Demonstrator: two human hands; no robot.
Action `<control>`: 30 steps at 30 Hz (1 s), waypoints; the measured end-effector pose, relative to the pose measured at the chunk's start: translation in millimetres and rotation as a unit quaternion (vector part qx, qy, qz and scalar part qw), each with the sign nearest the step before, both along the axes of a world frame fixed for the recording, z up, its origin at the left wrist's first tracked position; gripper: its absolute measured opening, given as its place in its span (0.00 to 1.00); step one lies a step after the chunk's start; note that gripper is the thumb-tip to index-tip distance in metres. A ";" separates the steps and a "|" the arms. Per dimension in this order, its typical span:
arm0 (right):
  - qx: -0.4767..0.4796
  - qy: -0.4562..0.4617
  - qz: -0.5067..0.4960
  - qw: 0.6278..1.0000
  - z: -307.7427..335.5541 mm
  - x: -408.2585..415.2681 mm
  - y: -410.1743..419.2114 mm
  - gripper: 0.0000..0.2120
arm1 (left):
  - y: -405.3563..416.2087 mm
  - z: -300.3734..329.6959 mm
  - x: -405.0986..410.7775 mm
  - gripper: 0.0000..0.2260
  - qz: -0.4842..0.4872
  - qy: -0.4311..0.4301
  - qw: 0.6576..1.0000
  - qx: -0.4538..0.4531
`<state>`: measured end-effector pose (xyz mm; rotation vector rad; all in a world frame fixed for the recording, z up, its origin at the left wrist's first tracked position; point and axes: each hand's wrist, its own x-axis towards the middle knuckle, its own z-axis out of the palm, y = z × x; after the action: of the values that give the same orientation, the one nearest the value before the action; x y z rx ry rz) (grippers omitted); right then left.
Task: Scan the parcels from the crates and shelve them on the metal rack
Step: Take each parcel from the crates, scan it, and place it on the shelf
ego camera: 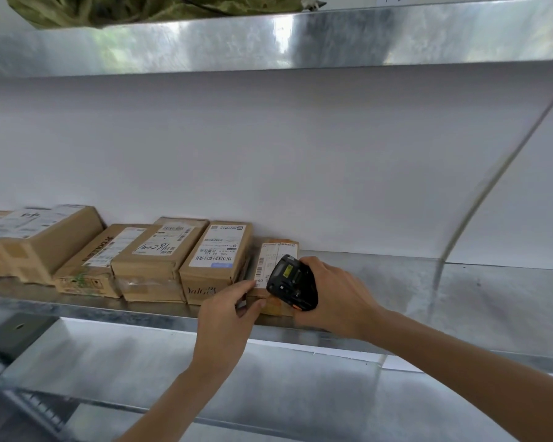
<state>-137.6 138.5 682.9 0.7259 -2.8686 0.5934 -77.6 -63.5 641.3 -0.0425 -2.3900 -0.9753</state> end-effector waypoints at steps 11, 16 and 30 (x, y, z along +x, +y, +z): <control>-0.009 0.001 -0.003 1.000 -1.1 -5.2 -2.4 0.35 | 4.7 -7.9 -3.4 0.20 0.004 -0.005 1.000 0.013; -0.017 0.000 -0.007 1.000 2.4 1.8 0.3 0.36 | 5.1 -9.5 2.9 0.22 0.007 -0.011 0.999 0.031; -0.001 0.075 0.036 0.997 67.2 87.2 -41.0 0.37 | -70.1 41.9 87.2 0.17 0.004 0.041 0.996 0.078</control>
<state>-50.4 97.5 750.0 0.8385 -2.7151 0.5260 9.7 -133.7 683.2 -0.0134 -2.2321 -1.1313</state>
